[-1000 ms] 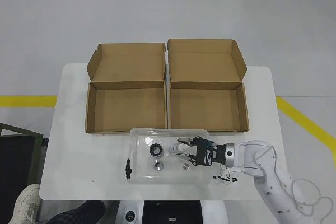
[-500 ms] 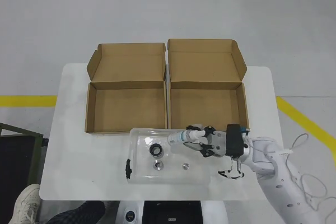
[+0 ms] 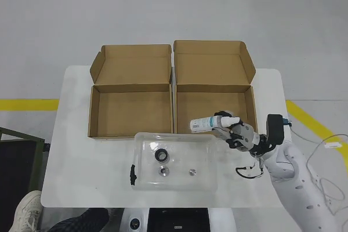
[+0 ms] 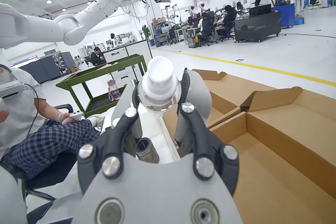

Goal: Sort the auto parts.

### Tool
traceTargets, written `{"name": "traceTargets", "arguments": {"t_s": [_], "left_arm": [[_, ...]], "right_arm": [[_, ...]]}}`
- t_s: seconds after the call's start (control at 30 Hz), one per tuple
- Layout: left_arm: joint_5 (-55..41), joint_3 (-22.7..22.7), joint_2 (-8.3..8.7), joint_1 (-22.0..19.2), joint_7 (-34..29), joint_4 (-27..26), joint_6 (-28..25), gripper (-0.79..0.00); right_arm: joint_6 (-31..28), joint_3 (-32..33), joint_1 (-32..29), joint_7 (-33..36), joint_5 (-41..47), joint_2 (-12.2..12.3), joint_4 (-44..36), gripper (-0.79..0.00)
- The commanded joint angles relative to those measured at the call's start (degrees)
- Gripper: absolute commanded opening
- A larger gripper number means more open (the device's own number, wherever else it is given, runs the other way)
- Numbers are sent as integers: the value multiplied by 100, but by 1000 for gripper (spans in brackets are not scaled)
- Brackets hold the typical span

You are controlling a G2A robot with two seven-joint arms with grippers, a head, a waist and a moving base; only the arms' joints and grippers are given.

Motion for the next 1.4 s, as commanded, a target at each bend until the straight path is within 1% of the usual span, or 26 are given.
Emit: {"name": "traceTargets", "arguments": {"t_s": [0.0, 0.3, 0.43, 0.63, 0.87, 1.37], "left_arm": [[0, 0, 0, 0, 0, 0, 0, 0], [0, 0, 0, 0, 0, 0, 0, 0], [0, 0, 0, 0, 0, 0, 0, 0], [0, 0, 0, 0, 0, 0, 0, 0], [0, 0, 0, 0, 0, 0, 0, 0], [0, 0, 0, 0, 0, 0, 0, 0]], "right_arm": [[0, 18, 0, -30, 41, 4, 18, -785], [1, 41, 55, -46, 150, 2, 100, -785], [122, 40, 79, -6, 52, -13, 88, -785], [539, -34, 118, 32, -306, -55, 33, -785], [1229, -255, 309, 185, -902, -121, 38, -785], [2542, -1096, 1340, 1018, -1804, -344, 633, -785]]}}
